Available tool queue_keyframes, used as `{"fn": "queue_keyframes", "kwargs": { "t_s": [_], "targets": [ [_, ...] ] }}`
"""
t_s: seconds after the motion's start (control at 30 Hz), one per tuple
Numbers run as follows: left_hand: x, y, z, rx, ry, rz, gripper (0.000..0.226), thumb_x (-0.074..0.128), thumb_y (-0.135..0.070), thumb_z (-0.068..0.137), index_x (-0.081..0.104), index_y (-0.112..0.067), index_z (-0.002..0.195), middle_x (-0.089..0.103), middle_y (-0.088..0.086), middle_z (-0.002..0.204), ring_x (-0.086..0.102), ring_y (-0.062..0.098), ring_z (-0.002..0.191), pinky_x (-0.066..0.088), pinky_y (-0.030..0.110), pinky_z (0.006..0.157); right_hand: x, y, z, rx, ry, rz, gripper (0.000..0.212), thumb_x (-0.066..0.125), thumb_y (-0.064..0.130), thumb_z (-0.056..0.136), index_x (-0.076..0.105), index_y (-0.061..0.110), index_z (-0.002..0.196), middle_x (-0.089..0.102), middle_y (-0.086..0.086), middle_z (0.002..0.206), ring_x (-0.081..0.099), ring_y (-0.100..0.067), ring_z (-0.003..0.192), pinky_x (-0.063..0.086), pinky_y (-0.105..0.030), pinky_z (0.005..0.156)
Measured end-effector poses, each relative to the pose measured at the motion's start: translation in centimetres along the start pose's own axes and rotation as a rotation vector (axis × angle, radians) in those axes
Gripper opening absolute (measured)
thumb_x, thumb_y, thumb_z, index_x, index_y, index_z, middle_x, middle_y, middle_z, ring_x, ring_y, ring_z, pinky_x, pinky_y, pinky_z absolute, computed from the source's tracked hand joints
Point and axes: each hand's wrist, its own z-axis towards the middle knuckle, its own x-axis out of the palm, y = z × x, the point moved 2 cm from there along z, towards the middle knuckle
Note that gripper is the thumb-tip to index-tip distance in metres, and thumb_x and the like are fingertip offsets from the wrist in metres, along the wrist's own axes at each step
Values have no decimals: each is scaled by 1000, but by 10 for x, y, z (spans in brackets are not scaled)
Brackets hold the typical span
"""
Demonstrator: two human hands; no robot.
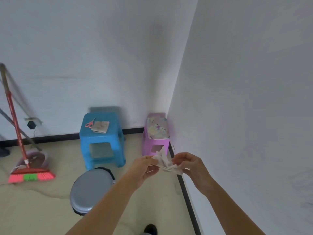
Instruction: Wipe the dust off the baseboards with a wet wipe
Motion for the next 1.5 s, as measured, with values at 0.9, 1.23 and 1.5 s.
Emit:
{"fn": "queue_keyframes", "kwargs": {
  "t_s": [0.9, 1.23, 1.5],
  "targets": [
    [-42, -156, 542, -454, -330, 154, 30, 56, 10, 83, 55, -10, 105, 59, 13, 110, 59, 30, 103, 53, 42, 89, -43, -17, 569, 491, -303, -16, 22, 50, 13, 96, 61, 3, 113, 68, -13, 105, 67, -28, 93, 58, -32, 68],
    [-85, -88, 691, -428, -364, 462, 27, 59, 12, 80, 60, -9, 96, 63, 10, 102, 59, 26, 95, 50, 40, 91, -74, -139, 692, 625, -205, -424, 24, 49, 14, 95, 61, 5, 114, 60, -6, 98, 63, -27, 92, 54, -40, 86],
    [-85, -70, 701, -420, -290, 690, 41, 57, -5, 86, 54, -11, 127, 58, 6, 126, 53, 23, 113, 42, 33, 96, -84, -174, 711, 652, -165, -563, 37, 40, 6, 94, 53, 8, 129, 54, -10, 133, 53, -22, 115, 39, -19, 84]
  ]
}}
